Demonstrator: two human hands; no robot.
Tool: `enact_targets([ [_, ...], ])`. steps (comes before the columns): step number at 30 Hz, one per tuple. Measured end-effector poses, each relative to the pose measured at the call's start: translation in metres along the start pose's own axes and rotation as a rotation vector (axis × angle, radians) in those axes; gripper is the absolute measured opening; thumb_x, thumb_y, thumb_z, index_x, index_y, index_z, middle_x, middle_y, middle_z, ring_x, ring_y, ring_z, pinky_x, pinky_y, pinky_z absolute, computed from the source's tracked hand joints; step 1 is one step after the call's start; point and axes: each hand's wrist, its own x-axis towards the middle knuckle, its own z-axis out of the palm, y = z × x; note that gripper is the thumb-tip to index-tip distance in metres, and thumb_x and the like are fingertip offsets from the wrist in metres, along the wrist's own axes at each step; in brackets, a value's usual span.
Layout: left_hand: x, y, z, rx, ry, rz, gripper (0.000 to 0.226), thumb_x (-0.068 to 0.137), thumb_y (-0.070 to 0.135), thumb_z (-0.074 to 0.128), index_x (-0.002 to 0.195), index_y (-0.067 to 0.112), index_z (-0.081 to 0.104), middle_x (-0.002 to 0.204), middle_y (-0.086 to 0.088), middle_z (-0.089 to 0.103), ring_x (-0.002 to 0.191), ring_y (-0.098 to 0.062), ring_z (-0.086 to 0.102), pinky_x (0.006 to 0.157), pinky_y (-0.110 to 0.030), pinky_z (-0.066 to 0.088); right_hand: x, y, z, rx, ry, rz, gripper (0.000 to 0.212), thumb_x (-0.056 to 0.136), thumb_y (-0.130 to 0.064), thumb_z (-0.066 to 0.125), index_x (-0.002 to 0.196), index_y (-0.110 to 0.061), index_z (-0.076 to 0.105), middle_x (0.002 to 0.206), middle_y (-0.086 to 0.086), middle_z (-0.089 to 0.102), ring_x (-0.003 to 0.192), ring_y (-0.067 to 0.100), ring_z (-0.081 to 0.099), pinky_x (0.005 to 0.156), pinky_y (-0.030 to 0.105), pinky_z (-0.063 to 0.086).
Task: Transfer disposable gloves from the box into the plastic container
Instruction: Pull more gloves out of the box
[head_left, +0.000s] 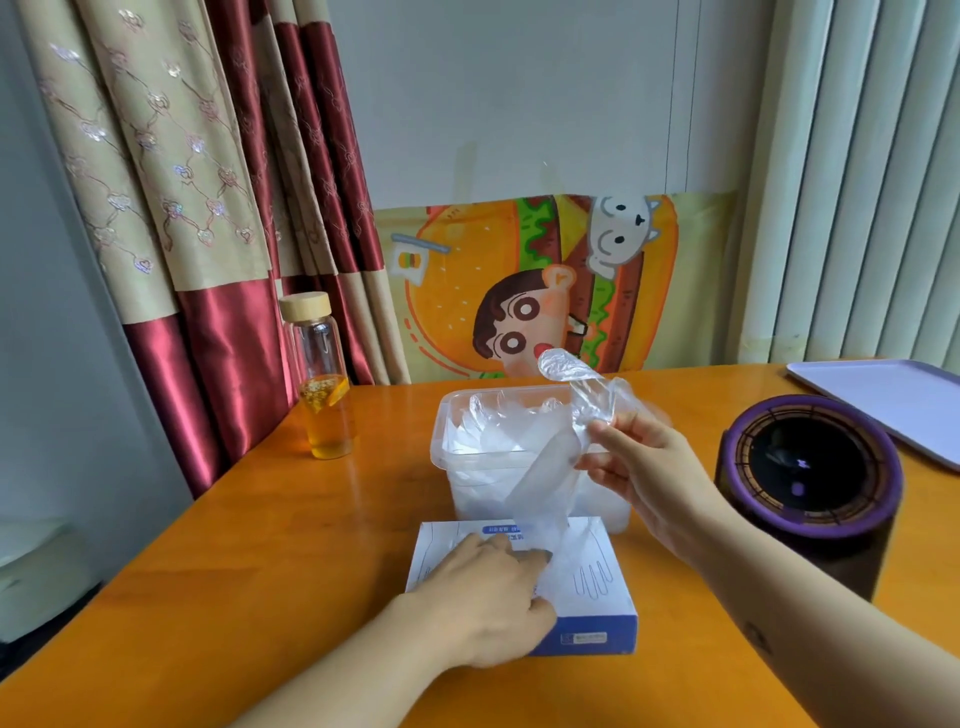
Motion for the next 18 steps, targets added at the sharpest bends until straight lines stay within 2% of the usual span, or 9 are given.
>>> enact_targets([
  [2, -0.001, 0.001, -0.006, 0.070, 0.010, 0.018, 0.054, 0.095, 0.045, 0.031, 0.144, 0.021, 0.032, 0.146, -0.008, 0.036, 0.135, -0.028, 0.030, 0.112, -0.044, 0.027, -0.001, 0.000, 0.003, -0.007, -0.031, 0.010, 0.009, 0.092, -0.013, 0.058, 0.096, -0.006, 0.061, 0.071, 0.008, 0.066, 0.064, 0.014, 0.068, 0.065, 0.022, 0.055],
  [4, -0.001, 0.004, -0.012, 0.026, 0.023, 0.010, 0.050, 0.096, 0.042, 0.033, 0.136, 0.013, 0.041, 0.139, -0.009, 0.042, 0.127, -0.025, 0.038, 0.106, -0.037, 0.032, -0.001, -0.002, 0.005, -0.015, -0.037, 0.006, 0.007, 0.092, -0.014, 0.058, 0.093, -0.007, 0.061, 0.069, 0.006, 0.067, 0.064, 0.014, 0.068, 0.067, 0.023, 0.054],
  [7, 0.004, 0.007, -0.016, -0.109, -0.029, -0.031, 0.047, 0.095, 0.043, 0.036, 0.134, 0.018, 0.045, 0.131, -0.006, 0.053, 0.111, -0.022, 0.052, 0.087, -0.030, 0.042, 0.001, -0.008, 0.005, -0.080, -0.002, -0.053, 0.009, 0.092, -0.016, 0.060, 0.091, -0.007, 0.061, 0.072, 0.006, 0.064, 0.065, 0.012, 0.066, 0.068, 0.024, 0.051],
  [10, 0.005, -0.004, -0.020, -0.226, -0.054, -0.041, 0.043, 0.088, 0.044, 0.042, 0.125, 0.026, 0.054, 0.121, 0.000, 0.061, 0.104, -0.018, 0.058, 0.089, -0.032, 0.049, 0.003, -0.016, 0.002, -0.180, 0.035, -0.165, 0.009, 0.091, -0.018, 0.061, 0.085, -0.011, 0.062, 0.073, 0.003, 0.062, 0.070, 0.012, 0.061, 0.067, 0.023, 0.046],
  [12, -0.001, -0.015, -0.028, -0.332, 0.014, 0.010, 0.034, 0.081, 0.043, 0.047, 0.109, 0.031, 0.062, 0.114, 0.009, 0.064, 0.104, -0.016, 0.060, 0.094, -0.036, 0.050, 0.006, -0.024, -0.002, -0.215, 0.051, -0.221, 0.008, 0.090, -0.017, 0.062, 0.085, -0.011, 0.063, 0.074, 0.002, 0.064, 0.074, 0.014, 0.060, 0.069, 0.023, 0.046],
  [15, -0.015, -0.035, -0.047, -0.352, 0.163, 0.048, 0.034, 0.088, 0.039, 0.056, 0.120, 0.032, 0.062, 0.123, 0.018, 0.059, 0.114, -0.003, 0.055, 0.100, -0.024, 0.044, 0.008, -0.042, -0.004, -0.244, 0.058, -0.294, 0.007, 0.088, -0.011, 0.062, 0.083, -0.010, 0.066, 0.076, -0.003, 0.070, 0.078, 0.014, 0.064, 0.074, 0.029, 0.050],
  [17, -0.025, -0.046, -0.066, -0.502, 0.363, 0.087, 0.017, 0.094, 0.028, 0.056, 0.108, 0.034, 0.064, 0.115, 0.018, 0.063, 0.107, 0.003, 0.057, 0.097, -0.020, 0.045, 0.008, -0.056, -0.003, -0.351, 0.043, -0.396, 0.012, 0.086, -0.009, 0.062, 0.091, -0.017, 0.069, 0.090, -0.003, 0.073, 0.089, 0.014, 0.066, 0.083, 0.032, 0.053],
  [18, -0.028, -0.049, -0.073, -0.661, 0.481, 0.108, 0.015, 0.096, 0.024, 0.054, 0.101, 0.031, 0.066, 0.107, 0.015, 0.068, 0.102, 0.002, 0.061, 0.095, -0.022, 0.047, 0.008, -0.063, 0.000, -0.421, 0.010, -0.473, 0.022, 0.085, -0.009, 0.062, 0.096, -0.026, 0.068, 0.103, -0.006, 0.071, 0.099, 0.009, 0.064, 0.088, 0.026, 0.051],
])
